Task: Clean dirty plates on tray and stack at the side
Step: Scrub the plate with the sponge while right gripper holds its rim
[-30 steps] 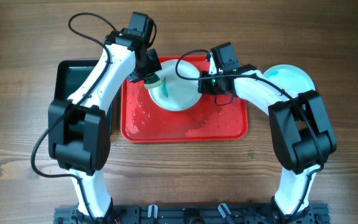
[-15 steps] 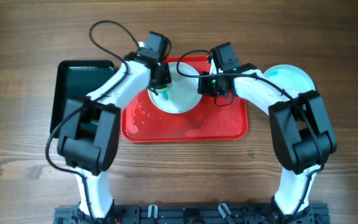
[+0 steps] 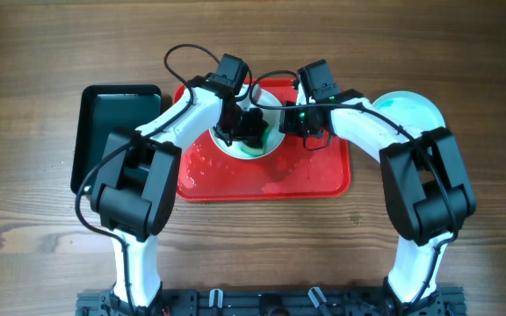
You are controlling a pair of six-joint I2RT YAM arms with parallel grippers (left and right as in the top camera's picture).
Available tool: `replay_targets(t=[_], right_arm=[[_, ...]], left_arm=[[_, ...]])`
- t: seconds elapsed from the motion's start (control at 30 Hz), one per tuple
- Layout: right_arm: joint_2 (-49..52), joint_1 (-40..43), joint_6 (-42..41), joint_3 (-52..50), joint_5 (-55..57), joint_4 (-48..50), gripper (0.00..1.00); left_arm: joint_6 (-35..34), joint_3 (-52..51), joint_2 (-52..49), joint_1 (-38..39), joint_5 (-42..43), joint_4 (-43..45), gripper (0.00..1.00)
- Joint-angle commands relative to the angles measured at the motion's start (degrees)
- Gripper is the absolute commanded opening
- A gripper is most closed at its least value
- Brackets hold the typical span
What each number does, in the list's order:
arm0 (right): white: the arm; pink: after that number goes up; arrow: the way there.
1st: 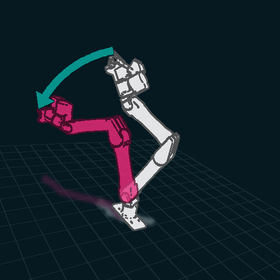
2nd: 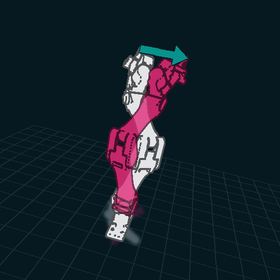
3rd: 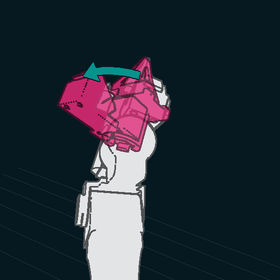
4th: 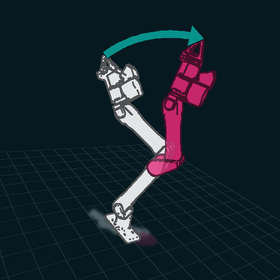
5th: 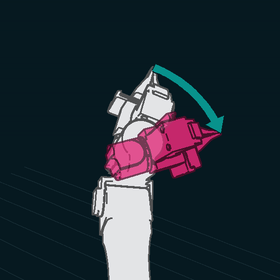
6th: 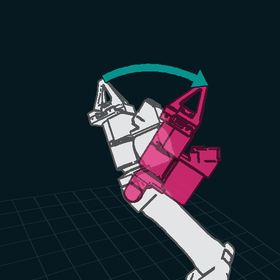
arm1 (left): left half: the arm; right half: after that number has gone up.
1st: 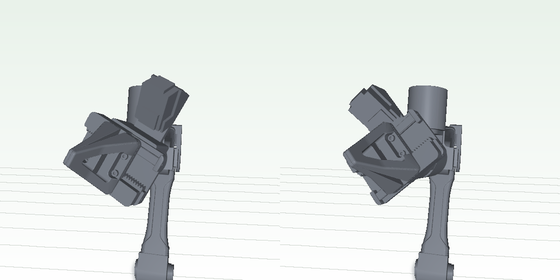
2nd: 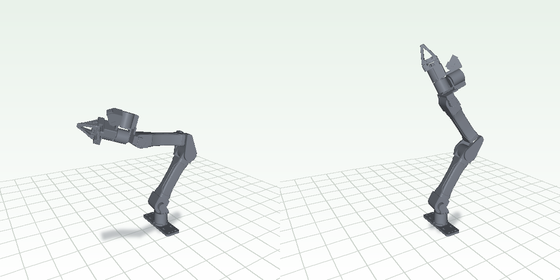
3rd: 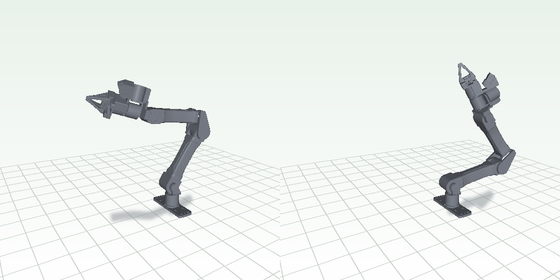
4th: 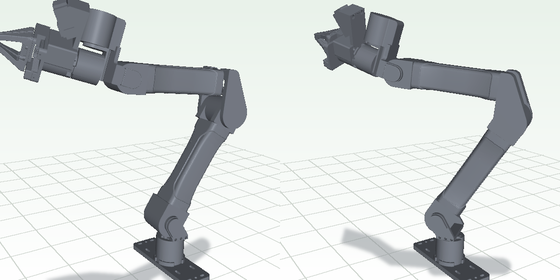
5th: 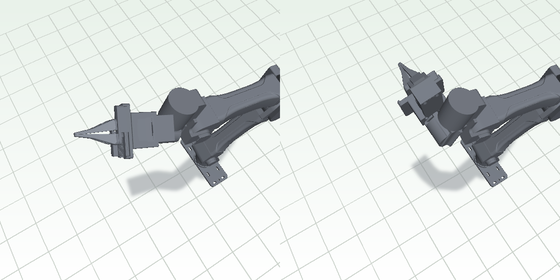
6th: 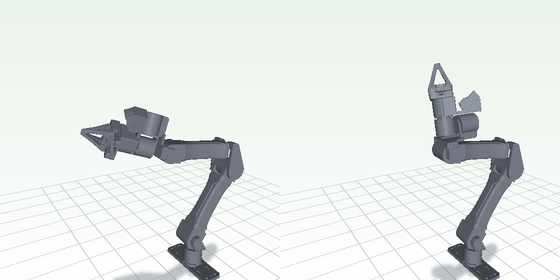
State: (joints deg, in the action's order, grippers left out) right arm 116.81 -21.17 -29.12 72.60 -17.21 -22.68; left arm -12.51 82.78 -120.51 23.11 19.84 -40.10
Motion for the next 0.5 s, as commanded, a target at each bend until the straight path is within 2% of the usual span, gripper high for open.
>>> replay_targets(t=[0.0, 0.03, 0.1, 0.23, 0.3, 0.4, 0.47], right_arm=[[1.86, -0.26, 0.7, -0.5, -0.83, -1.03, 0.04], [1.86, -0.26, 0.7, -0.5, -0.83, -1.03, 0.04], [1.86, -0.26, 0.7, -0.5, -0.81, -1.03, 0.04], [1.86, -0.26, 0.68, -0.5, -0.81, -0.96, 0.04], [1.86, -0.26, 0.7, -0.5, -0.79, -0.96, 0.04], [1.86, -0.24, 0.7, -0.5, -0.79, -0.92, 0.04], [1.86, -0.24, 0.66, -0.5, -0.83, -0.72, 0.04]], left_arm=[[-17.97, -0.7, -1.51, -2.21, -37.48, -0.2, 0.04], [-20.22, -0.7, -1.51, -2.19, -42.18, -0.92, 0.04], [-21.46, -0.7, -1.51, -2.05, -45.09, -2.27, 0.04], [-19.93, -0.68, -1.51, -1.68, -42.21, -4.66, 0.04], [-12.26, -0.68, -1.51, -1.25, -31.1, -5.81, 0.04], [3.8, -0.68, -1.51, -0.98, -2.23, -10.23, 0.04], [11.13, -0.68, -1.51, -1.01, 12.68, -12.07, 0.04]])
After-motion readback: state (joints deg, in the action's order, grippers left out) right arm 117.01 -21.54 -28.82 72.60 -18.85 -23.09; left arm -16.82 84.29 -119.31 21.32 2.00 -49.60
